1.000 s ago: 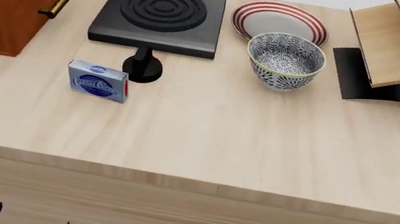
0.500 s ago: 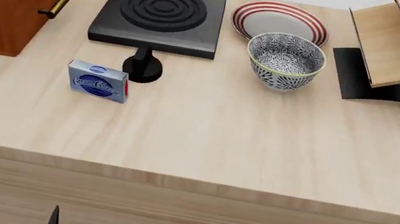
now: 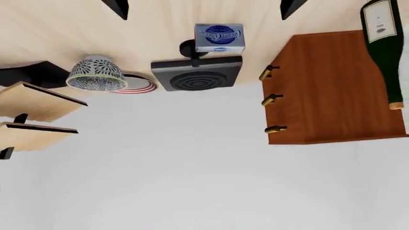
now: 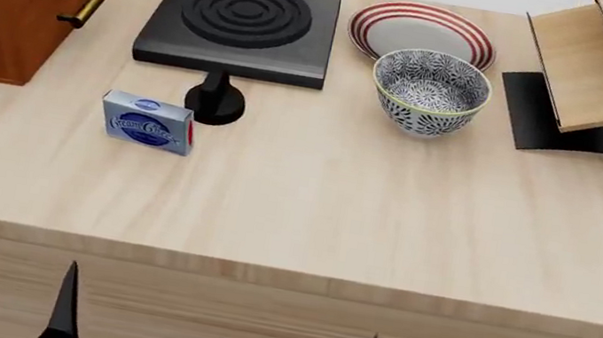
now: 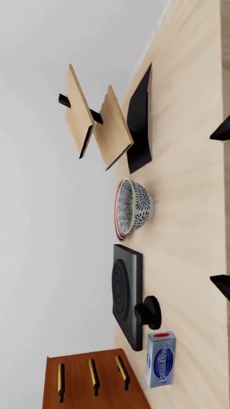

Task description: Pick up the cream cheese and put it in the bowl.

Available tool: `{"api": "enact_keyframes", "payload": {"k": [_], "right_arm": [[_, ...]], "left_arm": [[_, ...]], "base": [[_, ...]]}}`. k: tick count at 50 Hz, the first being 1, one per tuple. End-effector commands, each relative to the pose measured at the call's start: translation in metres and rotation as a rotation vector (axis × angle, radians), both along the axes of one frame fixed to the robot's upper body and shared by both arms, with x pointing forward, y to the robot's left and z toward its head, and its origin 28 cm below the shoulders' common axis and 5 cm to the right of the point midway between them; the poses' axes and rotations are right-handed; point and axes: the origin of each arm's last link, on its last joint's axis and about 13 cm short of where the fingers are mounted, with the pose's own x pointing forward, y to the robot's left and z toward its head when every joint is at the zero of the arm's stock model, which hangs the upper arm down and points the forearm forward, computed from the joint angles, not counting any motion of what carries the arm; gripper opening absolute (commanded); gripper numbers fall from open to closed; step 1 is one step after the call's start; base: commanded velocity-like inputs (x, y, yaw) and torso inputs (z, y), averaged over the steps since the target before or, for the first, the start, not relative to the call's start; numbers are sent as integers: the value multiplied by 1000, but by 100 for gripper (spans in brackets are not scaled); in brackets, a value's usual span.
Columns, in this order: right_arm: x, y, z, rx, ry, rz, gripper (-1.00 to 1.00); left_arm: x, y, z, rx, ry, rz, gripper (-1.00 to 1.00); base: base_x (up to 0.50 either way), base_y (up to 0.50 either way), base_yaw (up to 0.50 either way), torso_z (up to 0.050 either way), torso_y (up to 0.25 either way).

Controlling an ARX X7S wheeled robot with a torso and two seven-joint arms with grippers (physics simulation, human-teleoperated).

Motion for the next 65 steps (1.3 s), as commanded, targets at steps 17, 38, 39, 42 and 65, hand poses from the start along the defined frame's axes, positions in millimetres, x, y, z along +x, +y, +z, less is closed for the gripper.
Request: {"api": "enact_keyframes", "payload": {"k": [17, 38, 39, 42, 65], "right_arm": [[-6, -11, 56, 67, -99, -37, 100], [-19, -7, 86, 27, -183, -5, 100], [-19, -7, 87, 26, -187, -6, 100], [-20, -7, 88, 22, -195, -3, 100], [-23, -7, 96, 19, -214, 17, 100]], "left_arm": [[-1, 3, 50, 17, -150, -4, 100], [-6, 2, 61, 7, -191, -9, 100], [-6, 2, 62, 7, -193, -9, 100], [-6, 2, 64, 5, -200, -8, 100], [-7, 1, 70, 18, -225, -15, 100]], "base": [[0, 0, 0, 0, 0], [62, -309, 0, 0, 0], [195, -383, 0, 0, 0], [219, -383, 0, 0, 0], [302, -362, 0, 0, 0]]}}
